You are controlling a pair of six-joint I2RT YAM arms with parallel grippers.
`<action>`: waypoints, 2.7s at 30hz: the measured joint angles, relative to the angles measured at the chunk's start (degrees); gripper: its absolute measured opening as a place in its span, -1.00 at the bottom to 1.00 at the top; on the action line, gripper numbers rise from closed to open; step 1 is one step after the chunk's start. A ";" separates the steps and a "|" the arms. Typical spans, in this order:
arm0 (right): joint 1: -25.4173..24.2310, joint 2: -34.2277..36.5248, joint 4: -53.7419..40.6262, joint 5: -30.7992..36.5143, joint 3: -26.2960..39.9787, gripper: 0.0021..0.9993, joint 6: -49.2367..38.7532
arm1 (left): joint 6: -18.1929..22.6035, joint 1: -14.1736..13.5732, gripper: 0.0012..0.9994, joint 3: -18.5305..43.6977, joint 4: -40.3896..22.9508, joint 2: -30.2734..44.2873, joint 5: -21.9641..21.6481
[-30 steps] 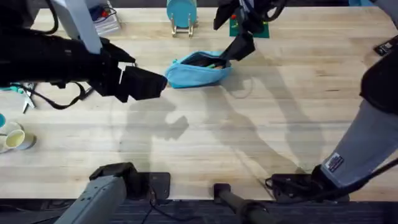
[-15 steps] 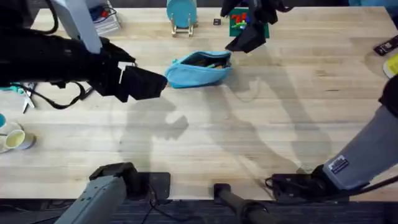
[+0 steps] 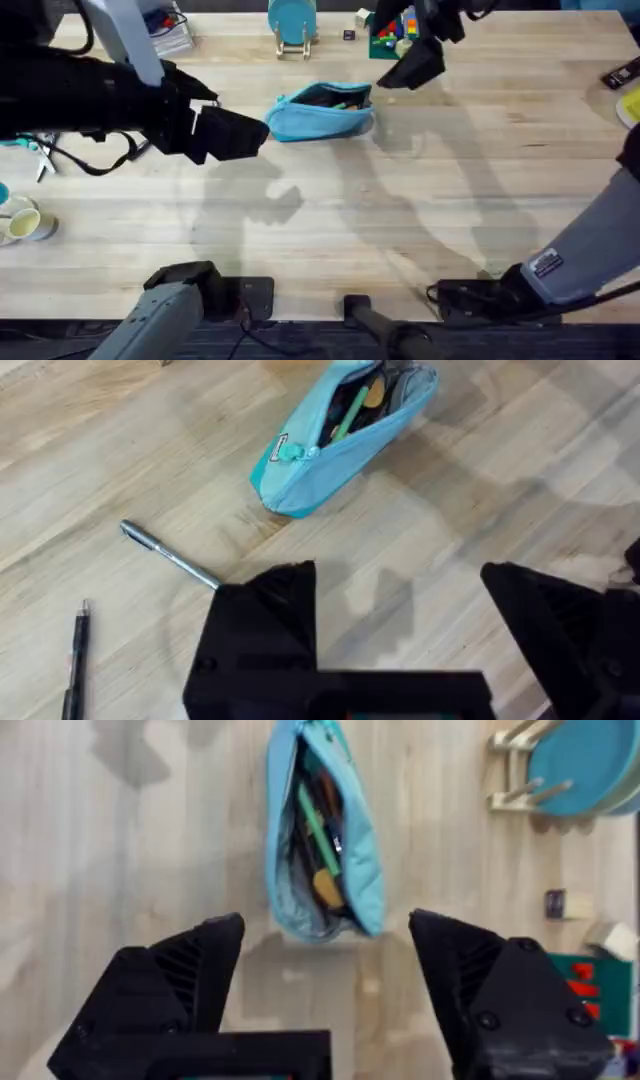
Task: Unzip the bag, pick up the pens from the table one at a time and place them inside, then zip the bag closed.
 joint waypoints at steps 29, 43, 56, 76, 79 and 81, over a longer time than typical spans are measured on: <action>-3.75 -19.83 8.09 1.53 -17.64 1.00 4.68 | 0.00 0.00 0.99 0.00 -0.22 0.00 0.00; -3.21 -34.05 12.19 3.80 -33.76 1.00 16.40 | -0.07 0.00 0.99 0.00 -1.76 0.00 -0.21; 0.38 -34.05 12.32 3.85 -33.83 1.00 38.88 | -8.11 0.00 0.99 0.00 -0.63 0.00 -7.25; 0.38 -34.06 12.30 3.85 -33.83 1.00 40.71 | -37.99 0.00 0.99 0.55 13.36 4.12 -30.03; 0.38 -34.07 12.30 3.85 -33.83 1.00 40.71 | -39.98 0.00 0.99 0.55 14.00 8.19 -30.93; 0.38 -34.07 12.30 3.85 -33.83 1.00 40.71 | -40.69 0.00 0.99 0.55 14.92 11.16 -31.22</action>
